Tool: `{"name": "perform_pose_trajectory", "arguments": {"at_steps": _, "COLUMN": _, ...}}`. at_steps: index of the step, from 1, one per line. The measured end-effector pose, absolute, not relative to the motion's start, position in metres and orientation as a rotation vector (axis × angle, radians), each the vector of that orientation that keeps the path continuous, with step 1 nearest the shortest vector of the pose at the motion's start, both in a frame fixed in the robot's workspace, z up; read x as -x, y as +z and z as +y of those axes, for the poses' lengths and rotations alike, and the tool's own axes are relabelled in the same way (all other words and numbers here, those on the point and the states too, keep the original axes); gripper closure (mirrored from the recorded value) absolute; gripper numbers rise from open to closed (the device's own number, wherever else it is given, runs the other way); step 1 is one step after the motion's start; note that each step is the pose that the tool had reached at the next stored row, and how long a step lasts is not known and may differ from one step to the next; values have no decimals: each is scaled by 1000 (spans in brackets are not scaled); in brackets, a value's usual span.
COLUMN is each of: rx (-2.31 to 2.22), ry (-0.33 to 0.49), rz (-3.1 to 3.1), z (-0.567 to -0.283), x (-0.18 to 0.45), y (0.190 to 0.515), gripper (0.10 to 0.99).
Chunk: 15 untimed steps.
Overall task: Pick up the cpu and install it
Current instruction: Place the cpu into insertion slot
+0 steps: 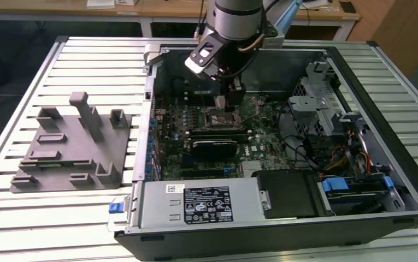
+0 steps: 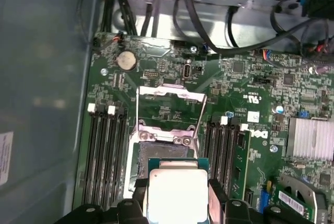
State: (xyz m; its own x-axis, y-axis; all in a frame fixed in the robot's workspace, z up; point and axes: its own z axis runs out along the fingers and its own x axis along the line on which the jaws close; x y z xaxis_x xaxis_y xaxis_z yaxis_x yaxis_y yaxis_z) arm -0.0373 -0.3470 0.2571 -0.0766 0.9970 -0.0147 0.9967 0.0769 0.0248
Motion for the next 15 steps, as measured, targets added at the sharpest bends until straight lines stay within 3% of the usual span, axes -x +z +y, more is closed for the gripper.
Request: {"name": "perform_pose_trajectory", "arguments": {"at_steps": 15, "rx": -2135, "ry": 13, "rz": 2266, "z": -347, "x": 38, "y": 239, "gripper": 545}}
